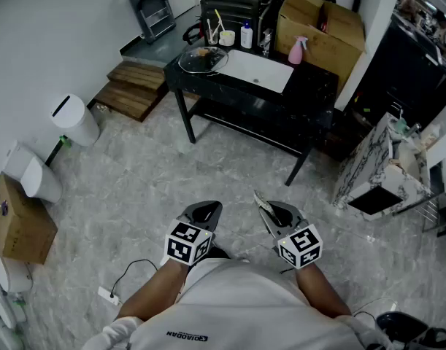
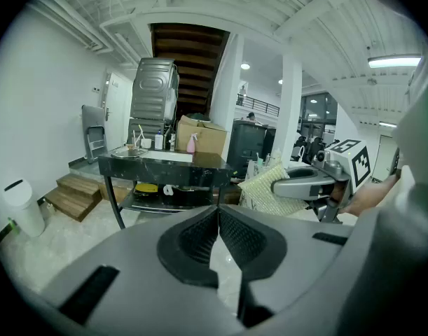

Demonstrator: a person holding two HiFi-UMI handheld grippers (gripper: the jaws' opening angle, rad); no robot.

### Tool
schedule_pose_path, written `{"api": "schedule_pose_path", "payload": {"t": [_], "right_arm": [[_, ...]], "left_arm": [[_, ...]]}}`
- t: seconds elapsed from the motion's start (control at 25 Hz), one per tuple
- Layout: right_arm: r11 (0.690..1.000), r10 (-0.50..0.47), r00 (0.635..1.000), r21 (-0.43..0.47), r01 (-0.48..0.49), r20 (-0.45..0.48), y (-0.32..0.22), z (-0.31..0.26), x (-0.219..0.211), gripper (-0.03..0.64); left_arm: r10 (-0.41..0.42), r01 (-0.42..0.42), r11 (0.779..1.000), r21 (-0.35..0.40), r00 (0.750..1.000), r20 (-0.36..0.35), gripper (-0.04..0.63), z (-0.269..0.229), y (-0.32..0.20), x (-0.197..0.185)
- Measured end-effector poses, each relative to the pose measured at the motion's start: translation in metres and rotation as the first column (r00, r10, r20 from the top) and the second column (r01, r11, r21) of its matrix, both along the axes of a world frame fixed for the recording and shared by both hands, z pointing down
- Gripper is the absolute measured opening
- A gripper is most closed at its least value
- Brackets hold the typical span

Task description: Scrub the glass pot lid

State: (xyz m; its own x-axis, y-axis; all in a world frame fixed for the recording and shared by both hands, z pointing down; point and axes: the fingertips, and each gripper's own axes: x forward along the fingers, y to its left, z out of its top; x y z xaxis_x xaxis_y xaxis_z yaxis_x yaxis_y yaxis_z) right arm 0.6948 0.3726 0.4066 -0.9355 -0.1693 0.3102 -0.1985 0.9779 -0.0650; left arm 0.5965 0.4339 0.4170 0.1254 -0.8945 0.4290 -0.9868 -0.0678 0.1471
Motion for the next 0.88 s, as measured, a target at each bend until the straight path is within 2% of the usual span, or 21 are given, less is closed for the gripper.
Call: {"api": "schedule_pose_path", "payload": {"t": [0.52, 0.68, 0.88], "right_arm": [[1.0, -0.016, 1.0, -0.007, 0.016, 0.007, 0.006, 0.001, 0.003, 0.084], [0.999, -0.029, 0.999, -0.036, 0.029, 0.023, 0.013, -0.001, 0.002, 0.087], [0.999, -0.006, 1.0, -0.035, 0.006, 0.009, 0.011, 0.003, 0.006, 0.087]], "left_arm": [[-0.027, 0.027, 0.999, 0.024, 1.0, 0.008, 0.018, -0.007, 0.008, 0.008], [-0.039, 0.039, 0.999, 0.021, 0.999, 0.008, 0.018, -0.006, 0.016, 0.007], [-0.042, 0.041, 0.999, 0.021, 0.999, 0.007, 0.018, -0.007, 0.016, 0.008]]}}
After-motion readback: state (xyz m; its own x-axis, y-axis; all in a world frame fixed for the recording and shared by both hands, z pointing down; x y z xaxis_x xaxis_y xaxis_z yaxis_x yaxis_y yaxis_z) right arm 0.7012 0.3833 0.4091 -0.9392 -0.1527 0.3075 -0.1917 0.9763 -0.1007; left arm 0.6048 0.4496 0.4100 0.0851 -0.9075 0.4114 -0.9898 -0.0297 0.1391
